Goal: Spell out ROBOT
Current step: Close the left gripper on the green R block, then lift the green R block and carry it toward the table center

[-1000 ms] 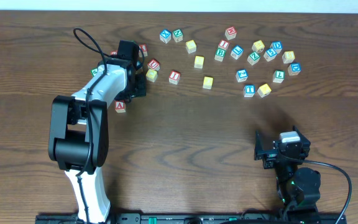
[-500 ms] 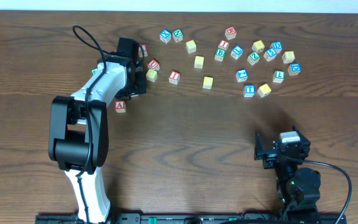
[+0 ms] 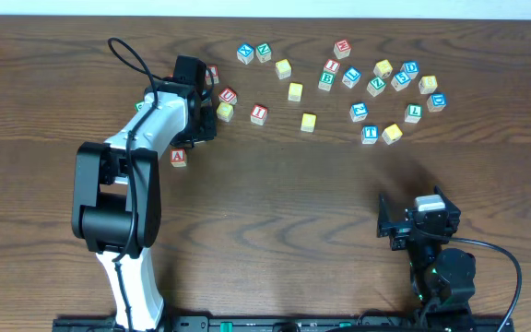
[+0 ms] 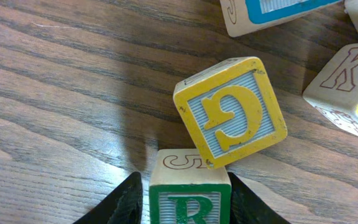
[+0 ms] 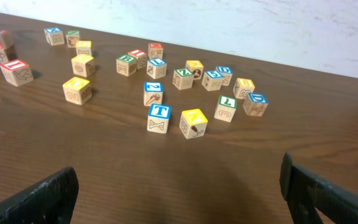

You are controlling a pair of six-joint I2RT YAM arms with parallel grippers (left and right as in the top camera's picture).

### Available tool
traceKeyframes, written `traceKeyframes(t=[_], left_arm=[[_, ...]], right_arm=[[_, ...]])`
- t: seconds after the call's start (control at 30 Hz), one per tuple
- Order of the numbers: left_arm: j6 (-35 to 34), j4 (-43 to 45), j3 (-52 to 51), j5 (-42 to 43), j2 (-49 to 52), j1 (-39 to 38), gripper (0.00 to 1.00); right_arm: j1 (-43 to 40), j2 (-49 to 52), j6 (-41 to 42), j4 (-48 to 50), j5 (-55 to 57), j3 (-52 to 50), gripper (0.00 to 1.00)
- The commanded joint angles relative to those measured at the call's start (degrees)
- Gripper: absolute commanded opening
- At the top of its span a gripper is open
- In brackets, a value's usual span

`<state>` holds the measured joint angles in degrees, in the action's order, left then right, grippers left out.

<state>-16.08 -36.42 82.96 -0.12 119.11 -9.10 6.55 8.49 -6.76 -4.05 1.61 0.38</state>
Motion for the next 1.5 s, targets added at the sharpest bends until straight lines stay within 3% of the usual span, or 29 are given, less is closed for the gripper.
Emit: traceKeyframes(t=[0.0, 0.27, 0.67, 1.13, 1.47], left_arm=[[0.57, -0.37, 1.46, -0.11, -0.07, 0.04, 0.39], [0.57, -0.39, 1.46, -0.11, -0.07, 0.04, 0.32], [0.81, -0.61, 1.46, -0.13, -2.93, 0.04, 0.32], [0.74, -4.94, 1.46, -0.09, -15.34, 0.02, 0.31], [-0.55, -14.6, 1.44, 1.64, -25.53, -1.31, 0.25]], right_arm=[[-0.24, -0.07, -0.59, -0.22, -0.28, -0.07, 0.99], [-0.24, -0.07, -0.59, -0.2, -0.31, -0.07, 0.99], [-0.24, -0.07, -0.59, -0.22, -0.31, -0.07, 0.99], [-0.24, -0.07, -0.59, -0.22, -0.28, -0.07, 0.99], [-0.24, -0.07, -0.59, -0.22, -0.28, -0.07, 0.99]])
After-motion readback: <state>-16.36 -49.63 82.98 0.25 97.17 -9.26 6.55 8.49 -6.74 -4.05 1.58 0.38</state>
